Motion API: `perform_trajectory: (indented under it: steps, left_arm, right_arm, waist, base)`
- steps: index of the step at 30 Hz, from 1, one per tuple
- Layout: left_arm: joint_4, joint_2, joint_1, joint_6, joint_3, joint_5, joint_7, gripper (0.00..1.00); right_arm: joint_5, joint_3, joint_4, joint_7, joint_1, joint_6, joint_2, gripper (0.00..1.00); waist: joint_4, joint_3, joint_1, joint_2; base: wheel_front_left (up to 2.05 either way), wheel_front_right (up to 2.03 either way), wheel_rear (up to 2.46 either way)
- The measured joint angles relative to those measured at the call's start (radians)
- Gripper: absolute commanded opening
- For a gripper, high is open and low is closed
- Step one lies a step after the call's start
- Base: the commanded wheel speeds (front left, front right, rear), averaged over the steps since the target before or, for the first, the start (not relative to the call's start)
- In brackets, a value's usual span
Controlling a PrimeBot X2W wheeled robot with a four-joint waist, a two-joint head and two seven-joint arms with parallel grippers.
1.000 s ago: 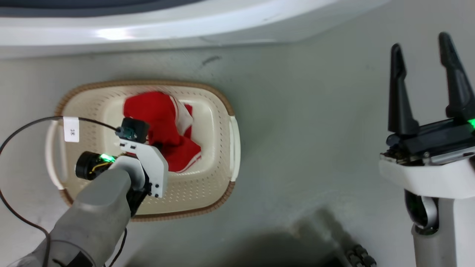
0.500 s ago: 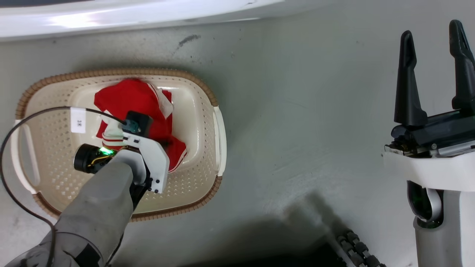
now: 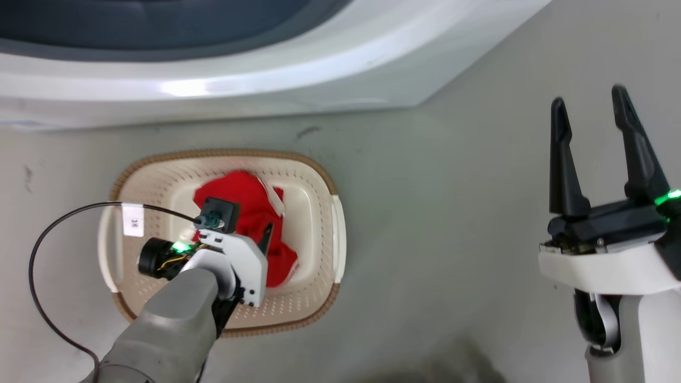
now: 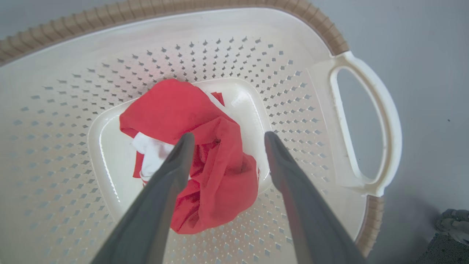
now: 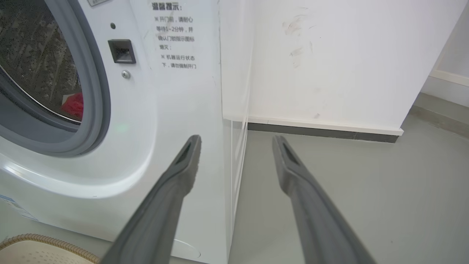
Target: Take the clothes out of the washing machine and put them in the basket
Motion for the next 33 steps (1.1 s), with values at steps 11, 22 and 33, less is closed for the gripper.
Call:
perform_trajectory:
  steps: [11,22,33]
  left_arm:
    - [-0.339,0.1,0.162,0.12,0.261,0.171,-0.003,1.0]
    - [-0.727,0.155,0.344,0.215,0.587,0.431,-0.003,1.0]
    - [-0.747,0.125,0.195,0.184,0.746,0.527,-0.003,1.0]
  right_arm:
    - [-0.017,-0.007,0.025,0.0,0.099,0.0,0.0,1.0]
    - [-0.016,0.001,0.035,0.0,0.156,0.0,0.0,1.0]
    - [-0.008,0.029,0.027,0.0,0.144,0.0,0.0,1.0]
  waist:
    - [0.05,-0.19,-0.0001,0.0]
    - [0.075,-0.323,-0.0002,0.0]
    - [0.043,-0.307,-0.0001,0.0]
  base:
    - [0.0,0.0,0.0]
    - [0.0,0.0,0.0]
    - [0.0,0.0,0.0]
